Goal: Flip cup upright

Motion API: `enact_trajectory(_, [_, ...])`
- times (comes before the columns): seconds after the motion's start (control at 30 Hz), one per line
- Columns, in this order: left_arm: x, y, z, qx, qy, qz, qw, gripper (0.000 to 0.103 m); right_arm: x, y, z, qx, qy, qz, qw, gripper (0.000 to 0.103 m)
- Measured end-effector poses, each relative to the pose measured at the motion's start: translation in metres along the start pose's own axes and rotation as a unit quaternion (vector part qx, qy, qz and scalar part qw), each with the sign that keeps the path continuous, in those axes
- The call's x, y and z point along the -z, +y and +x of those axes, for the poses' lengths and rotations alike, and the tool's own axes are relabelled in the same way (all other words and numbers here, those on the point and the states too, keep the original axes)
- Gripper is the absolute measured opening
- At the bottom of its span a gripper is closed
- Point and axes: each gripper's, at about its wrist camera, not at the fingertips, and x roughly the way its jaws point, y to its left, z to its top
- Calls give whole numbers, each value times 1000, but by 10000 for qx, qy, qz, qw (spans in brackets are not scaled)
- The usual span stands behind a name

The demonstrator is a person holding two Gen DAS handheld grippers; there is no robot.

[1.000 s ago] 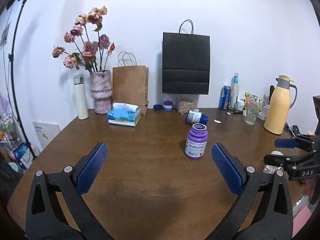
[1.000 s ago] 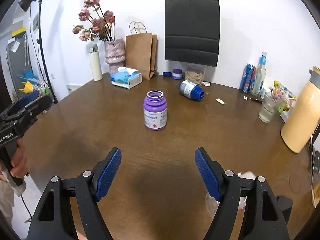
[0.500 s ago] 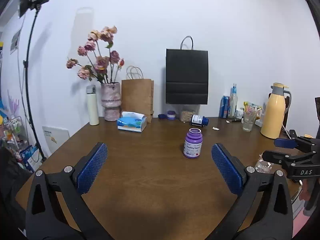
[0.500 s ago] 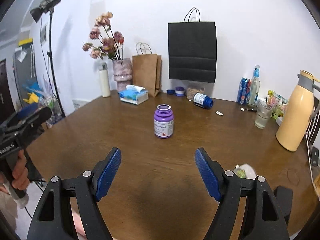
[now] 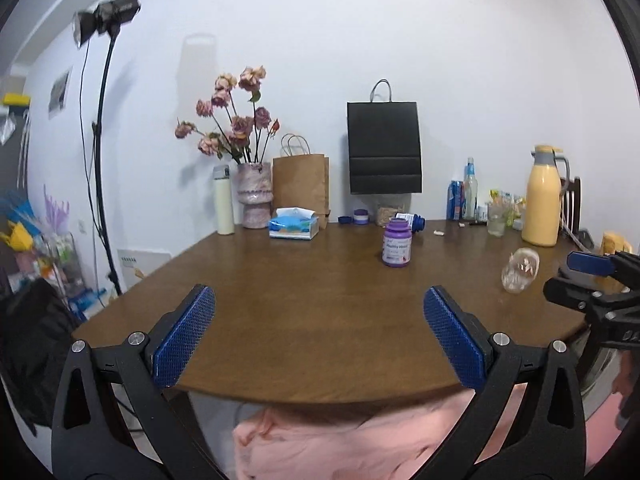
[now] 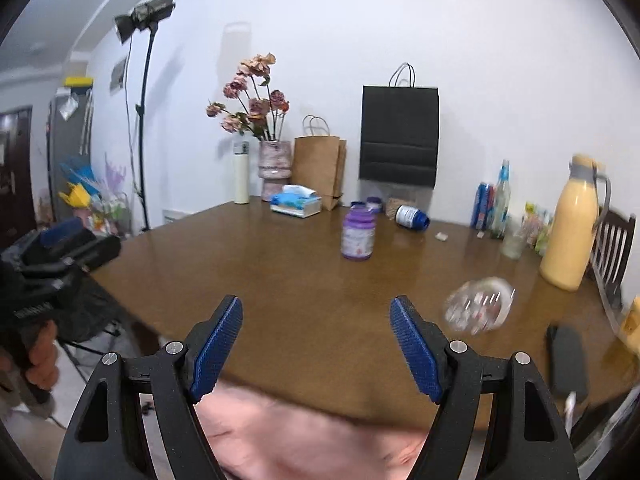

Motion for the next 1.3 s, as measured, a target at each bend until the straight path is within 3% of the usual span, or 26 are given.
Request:
enact_trajectory(0.17, [14,5,-18,241,277,-250,9990,103,33,1,-20,-475,82,726,9962,81])
enact_trajectory(0.5, [13,-3,-34,238,-54,-72,9997,103,36,8,-32,-294,-78,451,9985,81])
enact_trajectory(1.3, [13,-1,-33,236,-78,-92,9996,103,35,10,-33,-204,-92,510,9984,81])
